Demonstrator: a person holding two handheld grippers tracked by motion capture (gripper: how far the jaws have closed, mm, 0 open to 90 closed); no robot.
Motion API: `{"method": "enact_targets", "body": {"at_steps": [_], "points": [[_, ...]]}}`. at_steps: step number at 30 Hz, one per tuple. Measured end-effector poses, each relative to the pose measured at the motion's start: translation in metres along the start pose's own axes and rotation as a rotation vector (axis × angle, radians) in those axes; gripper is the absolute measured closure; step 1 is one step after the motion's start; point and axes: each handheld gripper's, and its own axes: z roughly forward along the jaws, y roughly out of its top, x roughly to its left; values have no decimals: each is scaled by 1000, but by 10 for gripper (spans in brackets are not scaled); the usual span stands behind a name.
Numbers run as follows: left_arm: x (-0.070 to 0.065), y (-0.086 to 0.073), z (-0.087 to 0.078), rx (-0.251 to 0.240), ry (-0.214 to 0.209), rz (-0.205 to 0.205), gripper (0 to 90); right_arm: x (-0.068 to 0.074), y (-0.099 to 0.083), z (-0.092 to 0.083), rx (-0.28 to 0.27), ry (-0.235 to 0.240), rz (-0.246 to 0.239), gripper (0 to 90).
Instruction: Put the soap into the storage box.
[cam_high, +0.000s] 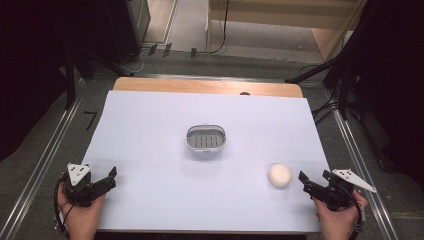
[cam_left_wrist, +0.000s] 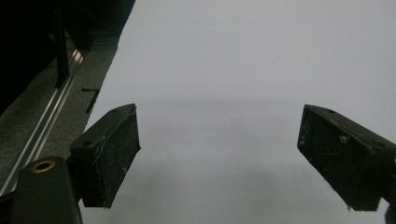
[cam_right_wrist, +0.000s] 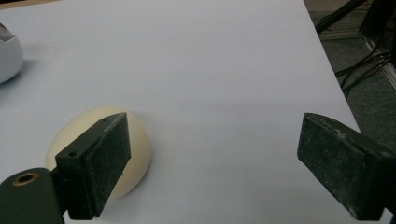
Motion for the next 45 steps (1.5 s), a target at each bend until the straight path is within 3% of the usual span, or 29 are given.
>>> {"method": "enact_targets", "body": {"at_steps": [4,7,18,32,45], "points": [[0,0,1,8,-1,6,140,2,1,0,0,3,-12,100],[0,1,2,18,-7,9,143,8,1,2,11,-1,-52,93],[0,0,0,0,-25,13,143,20,3,7,40,41,-62,77],[0,1,2,22,-48,20,144,48,2,22,87,105,-84,50],[0,1,3,26,-51,28,144,56,-3,33,129,99,-103,54]]}}
